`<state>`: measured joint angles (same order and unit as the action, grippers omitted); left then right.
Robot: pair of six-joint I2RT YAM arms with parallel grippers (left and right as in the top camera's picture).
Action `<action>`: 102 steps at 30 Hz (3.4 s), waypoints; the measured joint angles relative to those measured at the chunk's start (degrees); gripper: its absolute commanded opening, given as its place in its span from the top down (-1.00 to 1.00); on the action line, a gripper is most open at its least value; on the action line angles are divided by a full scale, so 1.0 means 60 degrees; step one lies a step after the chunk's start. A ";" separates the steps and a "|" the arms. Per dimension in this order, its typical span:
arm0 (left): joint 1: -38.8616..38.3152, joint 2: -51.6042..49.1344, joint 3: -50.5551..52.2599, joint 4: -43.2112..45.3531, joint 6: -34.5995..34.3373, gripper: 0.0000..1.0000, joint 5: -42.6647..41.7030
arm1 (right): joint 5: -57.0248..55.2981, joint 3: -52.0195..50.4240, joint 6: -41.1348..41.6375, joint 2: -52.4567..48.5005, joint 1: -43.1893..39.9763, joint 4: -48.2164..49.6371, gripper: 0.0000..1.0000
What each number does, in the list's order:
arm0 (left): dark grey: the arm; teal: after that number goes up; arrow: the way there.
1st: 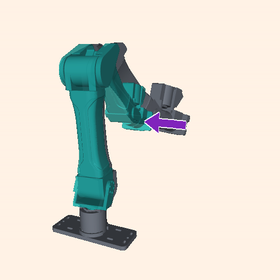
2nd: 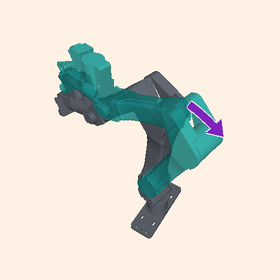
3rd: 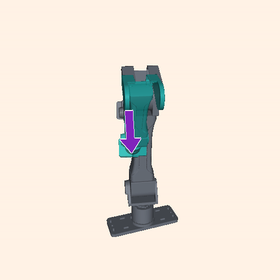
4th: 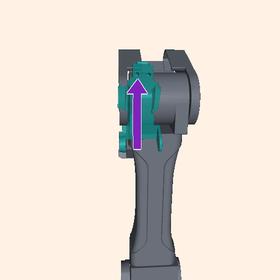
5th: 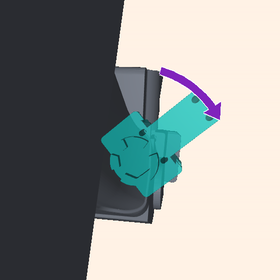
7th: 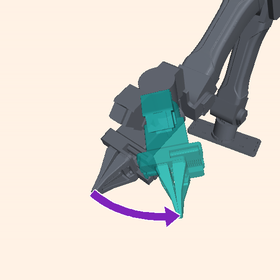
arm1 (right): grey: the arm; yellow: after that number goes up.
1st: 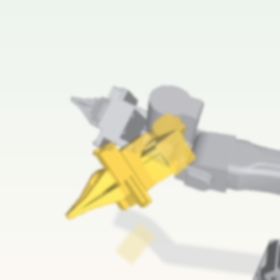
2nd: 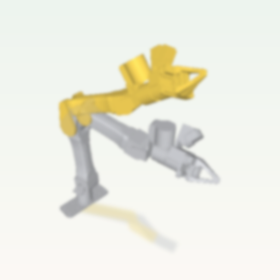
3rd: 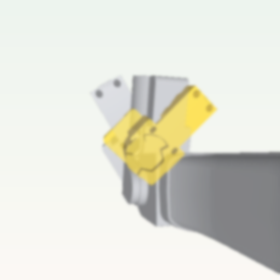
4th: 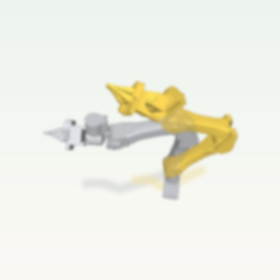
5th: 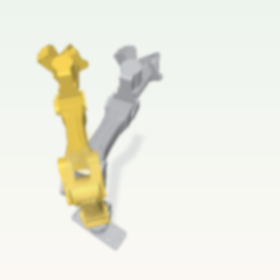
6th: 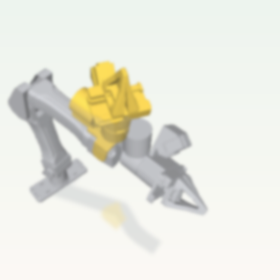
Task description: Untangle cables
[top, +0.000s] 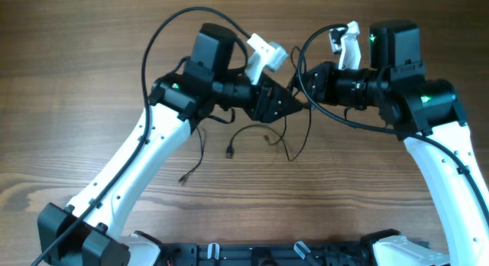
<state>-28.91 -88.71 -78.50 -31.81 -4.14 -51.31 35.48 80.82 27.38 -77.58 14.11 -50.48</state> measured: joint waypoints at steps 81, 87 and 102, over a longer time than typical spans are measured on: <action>0.0834 -0.3894 0.0040 -0.4659 0.2947 -0.03 0.5916 | -0.2357 -0.0499 -0.1075 -0.0834 -0.0117 -0.0710 0.46; 0.0827 -0.4156 0.0047 -0.4317 0.2969 0.33 0.6193 | -0.2357 -0.0499 -0.1111 -0.0834 -0.0117 -0.0750 0.46; 0.0827 -0.4167 0.0914 -0.3395 0.2856 0.92 0.6124 | -0.2361 -0.0499 -0.1184 -0.0834 -0.0117 -0.1016 0.45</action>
<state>-23.94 -113.71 -73.01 -52.18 12.99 -14.57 21.32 77.82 20.27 -82.59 13.41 -56.58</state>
